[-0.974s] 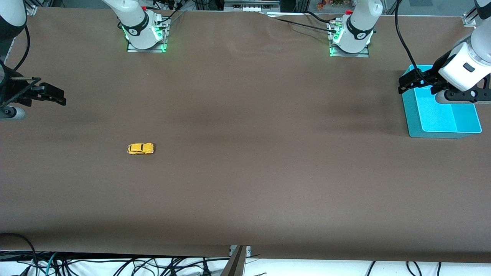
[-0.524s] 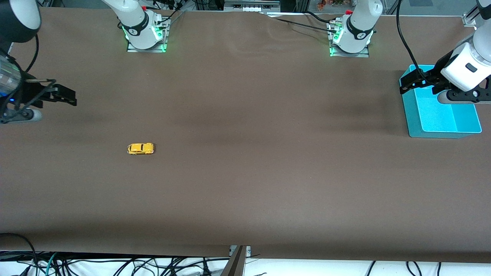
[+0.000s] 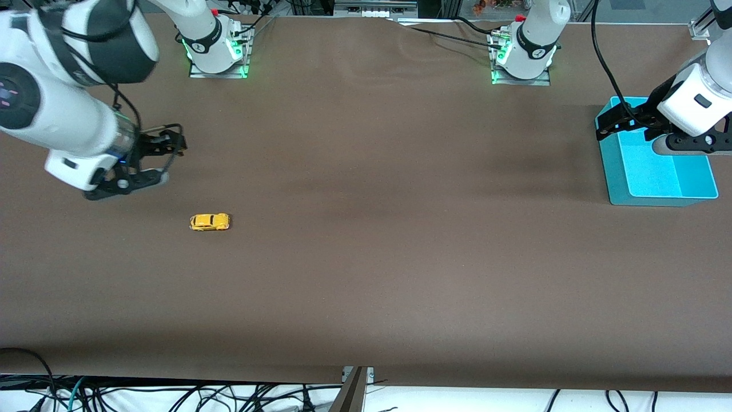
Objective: Wind and store yellow beetle car
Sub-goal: 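Move the right gripper down toward the yellow beetle car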
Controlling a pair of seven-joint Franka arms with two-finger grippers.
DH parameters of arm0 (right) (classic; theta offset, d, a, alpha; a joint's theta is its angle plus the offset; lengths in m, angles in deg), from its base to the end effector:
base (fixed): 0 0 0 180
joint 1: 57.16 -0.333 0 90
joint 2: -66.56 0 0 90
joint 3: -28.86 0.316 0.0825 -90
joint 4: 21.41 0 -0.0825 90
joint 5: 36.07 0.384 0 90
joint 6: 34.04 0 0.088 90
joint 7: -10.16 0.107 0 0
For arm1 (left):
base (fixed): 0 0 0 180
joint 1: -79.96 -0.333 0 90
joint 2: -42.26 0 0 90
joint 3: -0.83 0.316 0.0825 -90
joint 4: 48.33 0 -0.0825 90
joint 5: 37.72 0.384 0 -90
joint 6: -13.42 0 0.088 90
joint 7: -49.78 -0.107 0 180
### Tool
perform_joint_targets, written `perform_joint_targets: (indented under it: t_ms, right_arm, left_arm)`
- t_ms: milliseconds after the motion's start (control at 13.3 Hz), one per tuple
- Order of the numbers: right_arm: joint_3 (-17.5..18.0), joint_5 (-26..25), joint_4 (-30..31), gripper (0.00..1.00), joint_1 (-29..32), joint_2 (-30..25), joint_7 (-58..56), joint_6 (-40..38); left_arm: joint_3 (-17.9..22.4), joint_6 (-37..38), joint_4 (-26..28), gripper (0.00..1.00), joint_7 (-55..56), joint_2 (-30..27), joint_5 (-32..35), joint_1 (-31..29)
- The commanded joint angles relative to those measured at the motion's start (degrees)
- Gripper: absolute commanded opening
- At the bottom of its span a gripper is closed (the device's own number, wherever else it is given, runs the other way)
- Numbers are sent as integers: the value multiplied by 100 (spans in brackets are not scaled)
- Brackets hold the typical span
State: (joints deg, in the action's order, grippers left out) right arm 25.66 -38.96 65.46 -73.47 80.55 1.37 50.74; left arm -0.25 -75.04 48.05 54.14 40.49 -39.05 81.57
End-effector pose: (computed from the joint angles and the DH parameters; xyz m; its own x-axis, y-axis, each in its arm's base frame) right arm 0.5888 0.1346 0.5016 0.8902 0.3571 -0.2828 0.3777 -0.9257 0.0200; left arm 0.5374 -0.0279 0.5870 0.9937 0.0288 -0.1085 0.0306 -0.9994 0.0143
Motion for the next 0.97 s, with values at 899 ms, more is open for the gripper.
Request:
perform_joint_targets:
  t_ms: [899]
  right_arm:
    - [-224, -98, 2358, 100, 180, 438, -5217, 3295]
  left_arm:
    - [-24, 110, -84, 100, -129, -16, -34, -55]
